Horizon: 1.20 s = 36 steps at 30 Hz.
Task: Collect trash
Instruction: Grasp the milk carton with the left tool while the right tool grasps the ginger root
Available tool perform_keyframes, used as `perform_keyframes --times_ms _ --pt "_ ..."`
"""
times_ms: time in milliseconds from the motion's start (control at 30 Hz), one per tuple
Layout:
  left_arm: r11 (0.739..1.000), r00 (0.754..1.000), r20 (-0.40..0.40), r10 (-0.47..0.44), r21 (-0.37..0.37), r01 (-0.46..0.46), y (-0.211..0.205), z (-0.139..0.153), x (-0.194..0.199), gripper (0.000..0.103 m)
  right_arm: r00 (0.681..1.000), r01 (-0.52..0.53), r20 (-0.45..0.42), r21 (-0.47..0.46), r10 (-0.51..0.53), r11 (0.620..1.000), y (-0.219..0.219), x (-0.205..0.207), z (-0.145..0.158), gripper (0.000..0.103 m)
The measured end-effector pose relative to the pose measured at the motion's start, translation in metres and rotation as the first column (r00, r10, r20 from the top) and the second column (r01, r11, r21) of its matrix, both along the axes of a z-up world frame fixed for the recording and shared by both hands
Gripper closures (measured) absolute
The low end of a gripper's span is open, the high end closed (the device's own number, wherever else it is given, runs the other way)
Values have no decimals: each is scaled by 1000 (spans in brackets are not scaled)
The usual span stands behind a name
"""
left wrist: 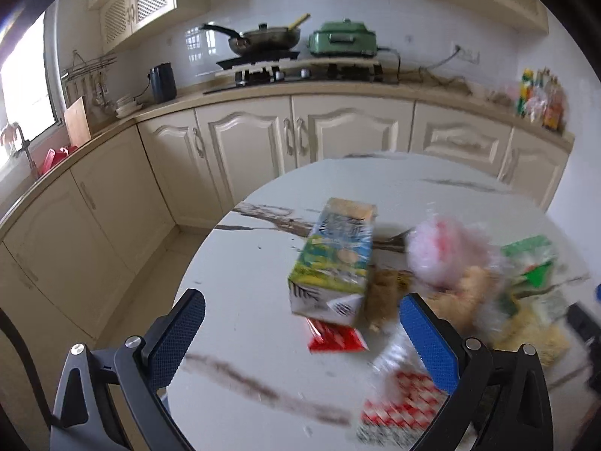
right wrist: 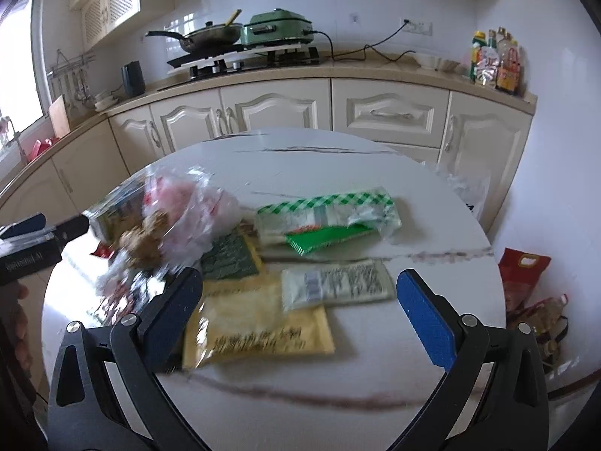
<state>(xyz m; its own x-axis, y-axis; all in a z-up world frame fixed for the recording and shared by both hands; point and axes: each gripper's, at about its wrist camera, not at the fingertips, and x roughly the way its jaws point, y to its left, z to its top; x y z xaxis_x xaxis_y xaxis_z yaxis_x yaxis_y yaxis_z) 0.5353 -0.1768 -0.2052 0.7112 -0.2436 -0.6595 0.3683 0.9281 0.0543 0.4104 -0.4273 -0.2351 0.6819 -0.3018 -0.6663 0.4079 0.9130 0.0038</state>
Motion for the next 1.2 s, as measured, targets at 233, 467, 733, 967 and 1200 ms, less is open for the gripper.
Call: perform_keyframes --times_ms 233,467,733,967,1200 --pt "1000 999 -32 -4 -22 4 -14 -24 56 2 999 37 -37 2 -37 999 -22 25 -8 0" --pt "995 989 -126 -80 -74 71 -17 -45 90 49 999 10 -43 68 -7 998 -18 37 -18 0" --pt "989 988 -112 -103 -119 90 1 -41 97 55 999 -37 -21 78 39 996 8 49 -11 0" --pt "986 997 -29 -72 -151 66 39 -18 47 56 989 -149 29 83 148 985 58 70 -1 0" --pt "985 994 -62 -94 -153 84 67 -28 -16 57 975 -213 86 89 205 973 94 92 4 14"
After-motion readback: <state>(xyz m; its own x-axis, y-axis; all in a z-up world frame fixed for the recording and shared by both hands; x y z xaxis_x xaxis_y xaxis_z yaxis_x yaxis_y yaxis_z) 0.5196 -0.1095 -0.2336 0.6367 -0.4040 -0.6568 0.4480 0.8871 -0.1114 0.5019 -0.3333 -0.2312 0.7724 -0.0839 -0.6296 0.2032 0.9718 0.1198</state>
